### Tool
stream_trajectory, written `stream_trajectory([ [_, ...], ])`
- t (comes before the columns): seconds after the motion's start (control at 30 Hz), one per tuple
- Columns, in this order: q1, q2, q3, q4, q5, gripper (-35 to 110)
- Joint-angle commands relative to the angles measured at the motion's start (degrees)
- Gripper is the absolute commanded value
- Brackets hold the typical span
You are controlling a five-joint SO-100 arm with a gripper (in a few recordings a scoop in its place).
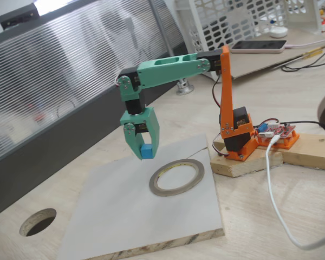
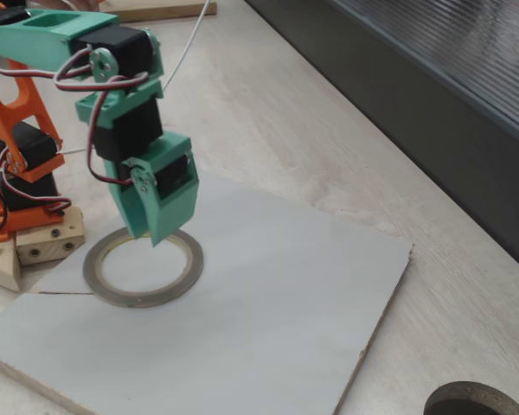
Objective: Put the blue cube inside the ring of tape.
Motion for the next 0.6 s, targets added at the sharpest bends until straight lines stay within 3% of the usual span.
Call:
stream_trajectory([
  [0.0, 0.62, 5.36, 5.01, 0.79, 0.35, 11],
  [0.57, 0.44, 15.38, 25.14, 0.09, 0.35, 11],
])
